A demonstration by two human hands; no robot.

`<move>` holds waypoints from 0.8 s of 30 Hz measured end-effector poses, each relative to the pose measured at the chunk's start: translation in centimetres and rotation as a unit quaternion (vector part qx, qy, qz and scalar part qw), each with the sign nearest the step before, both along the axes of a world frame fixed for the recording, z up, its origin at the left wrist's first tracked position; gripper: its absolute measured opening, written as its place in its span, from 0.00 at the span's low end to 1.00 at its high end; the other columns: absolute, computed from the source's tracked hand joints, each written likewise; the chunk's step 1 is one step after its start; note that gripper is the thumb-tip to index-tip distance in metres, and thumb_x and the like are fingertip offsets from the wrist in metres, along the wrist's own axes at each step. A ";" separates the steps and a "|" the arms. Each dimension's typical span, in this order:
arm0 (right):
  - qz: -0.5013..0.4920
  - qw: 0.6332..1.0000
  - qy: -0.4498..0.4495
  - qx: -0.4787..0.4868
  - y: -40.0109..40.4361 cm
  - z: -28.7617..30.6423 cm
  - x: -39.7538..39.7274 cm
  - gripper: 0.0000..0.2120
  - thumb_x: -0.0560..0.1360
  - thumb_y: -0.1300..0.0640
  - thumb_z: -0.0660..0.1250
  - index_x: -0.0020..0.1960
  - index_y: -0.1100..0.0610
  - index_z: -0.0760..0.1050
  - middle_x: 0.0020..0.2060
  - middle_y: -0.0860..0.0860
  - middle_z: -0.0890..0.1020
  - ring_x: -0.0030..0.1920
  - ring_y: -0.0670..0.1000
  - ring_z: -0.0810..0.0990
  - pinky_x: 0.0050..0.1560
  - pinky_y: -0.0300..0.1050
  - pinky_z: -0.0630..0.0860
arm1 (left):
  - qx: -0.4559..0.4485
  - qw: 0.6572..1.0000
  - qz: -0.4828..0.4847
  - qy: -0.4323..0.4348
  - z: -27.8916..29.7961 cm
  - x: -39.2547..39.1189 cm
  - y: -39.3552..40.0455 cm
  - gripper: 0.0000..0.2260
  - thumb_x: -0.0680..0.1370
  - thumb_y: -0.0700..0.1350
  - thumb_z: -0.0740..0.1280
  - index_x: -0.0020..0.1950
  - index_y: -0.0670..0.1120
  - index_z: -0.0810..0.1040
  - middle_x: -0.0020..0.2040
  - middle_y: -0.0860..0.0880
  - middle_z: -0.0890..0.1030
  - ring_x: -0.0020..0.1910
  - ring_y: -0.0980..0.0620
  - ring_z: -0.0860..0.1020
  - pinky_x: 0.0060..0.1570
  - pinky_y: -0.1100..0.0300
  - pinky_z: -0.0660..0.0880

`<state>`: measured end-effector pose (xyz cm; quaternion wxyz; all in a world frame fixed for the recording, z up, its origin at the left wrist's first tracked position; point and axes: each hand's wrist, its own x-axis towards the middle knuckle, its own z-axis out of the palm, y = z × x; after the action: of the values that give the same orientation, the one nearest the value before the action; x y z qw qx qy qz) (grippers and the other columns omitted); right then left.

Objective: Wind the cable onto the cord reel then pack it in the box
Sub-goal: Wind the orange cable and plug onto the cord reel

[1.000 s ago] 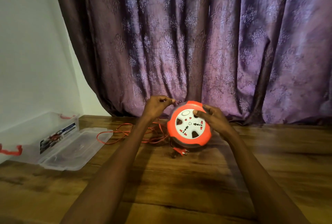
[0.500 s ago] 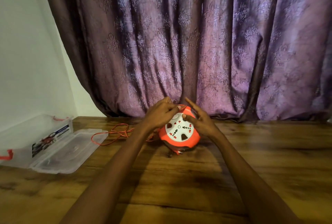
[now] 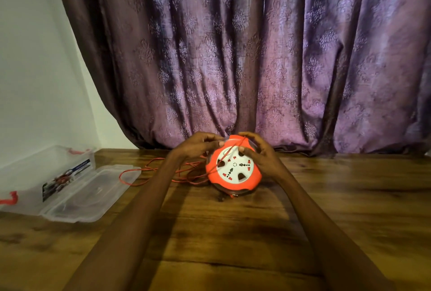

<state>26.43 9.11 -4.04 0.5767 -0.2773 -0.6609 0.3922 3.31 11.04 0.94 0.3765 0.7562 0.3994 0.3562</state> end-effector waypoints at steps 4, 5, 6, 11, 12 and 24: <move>-0.027 1.000 0.010 0.010 0.6 -0.5 0.1 0.16 0.75 0.65 0.71 0.61 0.55 0.76 0.52 0.46 0.85 0.53 0.45 0.82 0.51 0.42 0.80 | -0.033 0.999 -0.026 0.015 -0.2 0.5 0.2 0.05 0.78 0.43 0.71 0.51 0.43 0.82 0.45 0.49 0.82 0.41 0.58 0.77 0.42 0.65 0.73; -0.036 0.999 0.006 0.017 0.8 -0.7 0.0 0.16 0.75 0.66 0.71 0.60 0.56 0.76 0.51 0.45 0.85 0.52 0.44 0.82 0.51 0.41 0.79 | -0.028 0.999 -0.017 0.027 -0.2 0.7 0.2 0.02 0.77 0.41 0.72 0.48 0.45 0.82 0.42 0.50 0.81 0.39 0.60 0.76 0.41 0.66 0.72; -0.043 0.999 0.002 0.022 0.9 -0.8 0.0 0.15 0.75 0.66 0.71 0.60 0.56 0.76 0.50 0.45 0.85 0.52 0.43 0.82 0.51 0.41 0.79 | -0.024 0.999 -0.007 0.031 -0.3 0.8 0.2 0.01 0.77 0.40 0.72 0.47 0.46 0.81 0.41 0.51 0.81 0.38 0.60 0.76 0.40 0.66 0.71; -0.086 0.995 -0.004 0.053 0.8 -0.7 0.3 0.07 0.79 0.61 0.67 0.56 0.53 0.77 0.49 0.46 0.84 0.50 0.43 0.80 0.53 0.38 0.77 | -0.040 0.998 0.027 -0.035 -1.0 0.2 0.4 0.03 0.78 0.36 0.69 0.45 0.42 0.79 0.38 0.48 0.80 0.34 0.57 0.74 0.35 0.66 0.71; -0.090 0.994 -0.007 0.056 0.8 -0.6 0.6 0.07 0.79 0.61 0.67 0.55 0.52 0.77 0.48 0.46 0.84 0.50 0.44 0.80 0.52 0.38 0.77 | -0.046 0.996 0.039 -0.060 -1.1 -0.1 0.4 0.03 0.78 0.36 0.69 0.45 0.42 0.79 0.37 0.48 0.80 0.34 0.56 0.74 0.35 0.64 0.71; 0.021 0.985 -0.114 -0.127 -0.1 -0.1 2.9 0.04 0.76 0.65 0.68 0.50 0.61 0.79 0.35 0.53 0.83 0.29 0.47 0.80 0.28 0.38 0.73 | -0.108 0.887 0.217 -0.394 -1.6 -4.3 -0.1 0.03 0.79 0.43 0.68 0.47 0.46 0.80 0.27 0.53 0.79 0.24 0.57 0.76 0.27 0.61 0.79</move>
<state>29.33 9.05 -4.17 0.4493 -0.3774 -0.6724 0.4512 -1.00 10.97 -0.64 0.4953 0.4030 0.4080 0.6525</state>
